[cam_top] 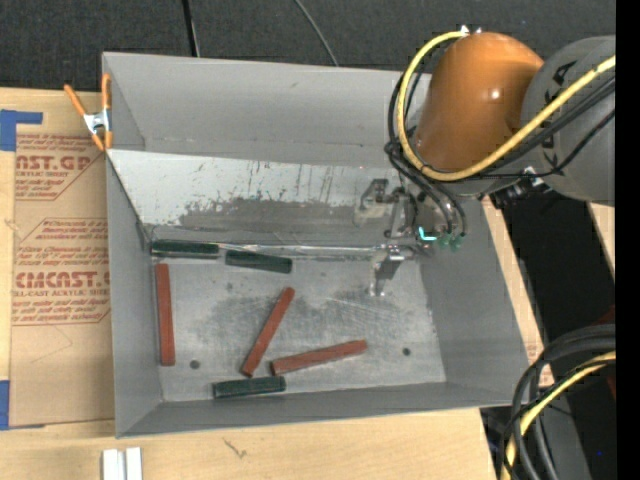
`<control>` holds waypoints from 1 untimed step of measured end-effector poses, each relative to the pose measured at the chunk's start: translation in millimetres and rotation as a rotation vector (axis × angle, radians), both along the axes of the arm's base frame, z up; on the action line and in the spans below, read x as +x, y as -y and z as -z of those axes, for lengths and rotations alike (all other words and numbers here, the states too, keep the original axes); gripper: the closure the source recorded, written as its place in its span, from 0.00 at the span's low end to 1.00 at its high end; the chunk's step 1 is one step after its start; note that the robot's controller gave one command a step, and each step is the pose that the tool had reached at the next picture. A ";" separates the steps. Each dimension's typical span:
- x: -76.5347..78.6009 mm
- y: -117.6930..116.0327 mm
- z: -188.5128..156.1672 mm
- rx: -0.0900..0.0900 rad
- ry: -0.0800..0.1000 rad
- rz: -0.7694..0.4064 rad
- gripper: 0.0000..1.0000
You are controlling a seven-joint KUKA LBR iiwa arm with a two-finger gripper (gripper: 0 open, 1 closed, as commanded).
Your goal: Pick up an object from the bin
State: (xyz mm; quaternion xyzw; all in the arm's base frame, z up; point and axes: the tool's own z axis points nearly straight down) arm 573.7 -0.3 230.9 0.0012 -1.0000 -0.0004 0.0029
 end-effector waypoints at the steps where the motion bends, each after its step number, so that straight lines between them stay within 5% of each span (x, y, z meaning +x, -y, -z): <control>1: 1.5 0.0 -4.5 0.000 0.008 0.000 0.00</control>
Offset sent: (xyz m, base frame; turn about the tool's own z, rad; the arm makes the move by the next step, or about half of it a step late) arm -0.0438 0.0018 -0.1391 0.0677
